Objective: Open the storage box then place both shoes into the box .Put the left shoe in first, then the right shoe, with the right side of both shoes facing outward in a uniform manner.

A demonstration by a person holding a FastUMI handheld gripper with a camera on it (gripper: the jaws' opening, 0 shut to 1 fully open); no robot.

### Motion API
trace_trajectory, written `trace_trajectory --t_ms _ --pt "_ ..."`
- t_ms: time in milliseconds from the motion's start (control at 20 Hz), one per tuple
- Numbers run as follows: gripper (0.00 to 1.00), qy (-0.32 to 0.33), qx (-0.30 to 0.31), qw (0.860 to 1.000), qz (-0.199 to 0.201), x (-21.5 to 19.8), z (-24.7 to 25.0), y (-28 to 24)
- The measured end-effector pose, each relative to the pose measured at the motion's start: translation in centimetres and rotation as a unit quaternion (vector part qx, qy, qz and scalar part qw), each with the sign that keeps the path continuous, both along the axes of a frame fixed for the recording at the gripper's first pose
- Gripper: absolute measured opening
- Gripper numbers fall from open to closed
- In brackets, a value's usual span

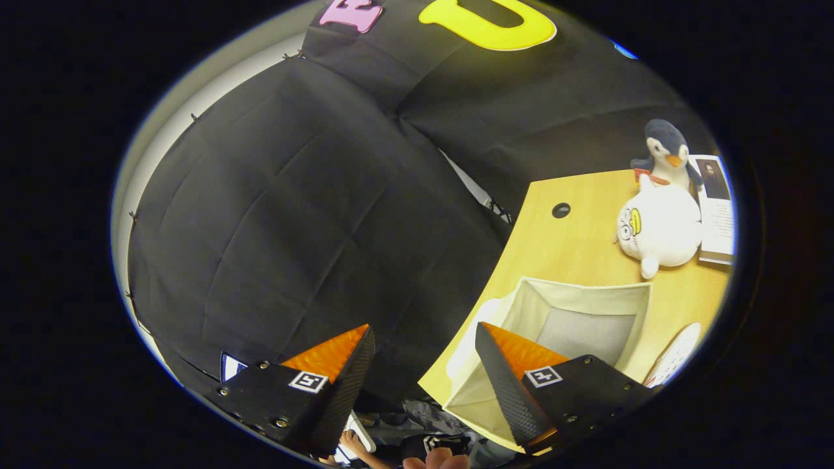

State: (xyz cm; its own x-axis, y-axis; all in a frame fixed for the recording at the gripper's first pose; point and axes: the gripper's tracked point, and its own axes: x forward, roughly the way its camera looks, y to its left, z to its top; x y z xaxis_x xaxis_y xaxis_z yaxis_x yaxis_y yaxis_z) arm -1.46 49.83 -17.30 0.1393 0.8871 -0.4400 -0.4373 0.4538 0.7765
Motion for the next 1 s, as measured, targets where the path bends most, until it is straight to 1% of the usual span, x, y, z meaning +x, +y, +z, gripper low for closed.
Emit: trace_trajectory --t_ms 200,500,700,900,1000 --pt "0.94 -0.003 -0.009 1.0 -0.029 1.1 -0.2 -4.1" --pt "0.94 -0.009 -0.041 0.997 -0.072 2.1 -1.6 -11.1" --pt "0.94 -0.013 -0.087 0.992 -0.089 2.1 -4.7 -16.0" --pt "0.94 0.006 -0.127 0.986 -0.108 2.1 -7.6 -20.1" --pt "0.94 0.012 -0.146 0.983 -0.111 1.6 -8.8 -22.1"
